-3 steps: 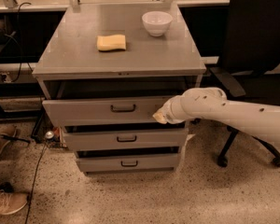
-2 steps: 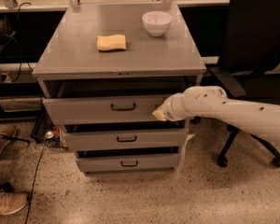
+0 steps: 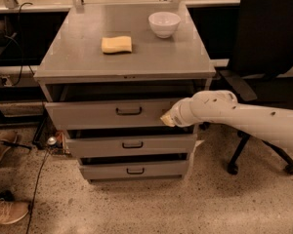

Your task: Close top drawer

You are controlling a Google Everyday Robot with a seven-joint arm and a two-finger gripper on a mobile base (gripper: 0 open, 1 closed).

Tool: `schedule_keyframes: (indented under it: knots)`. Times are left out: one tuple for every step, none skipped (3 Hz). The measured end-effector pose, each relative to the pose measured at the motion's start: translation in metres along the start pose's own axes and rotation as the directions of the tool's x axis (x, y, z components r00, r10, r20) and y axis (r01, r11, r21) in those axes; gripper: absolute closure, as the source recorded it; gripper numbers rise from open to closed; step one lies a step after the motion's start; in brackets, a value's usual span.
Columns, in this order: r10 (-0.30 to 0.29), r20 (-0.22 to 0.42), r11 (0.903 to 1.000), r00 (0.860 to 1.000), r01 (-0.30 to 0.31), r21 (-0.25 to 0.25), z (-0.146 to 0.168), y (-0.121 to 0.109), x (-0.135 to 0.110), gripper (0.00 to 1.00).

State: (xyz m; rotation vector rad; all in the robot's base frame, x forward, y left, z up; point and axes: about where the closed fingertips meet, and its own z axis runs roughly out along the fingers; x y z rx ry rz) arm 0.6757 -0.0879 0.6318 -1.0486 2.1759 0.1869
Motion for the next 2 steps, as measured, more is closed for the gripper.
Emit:
schedule_keyframes:
  knots:
    - [0.041, -0.048, 0.9991, 0.998, -0.041, 0.003, -0.014, 0.004, 0.031, 1.0]
    - [0.14, -0.125, 0.9901, 0.982, -0.14, 0.007, -0.047, 0.018, 0.089, 1.0]
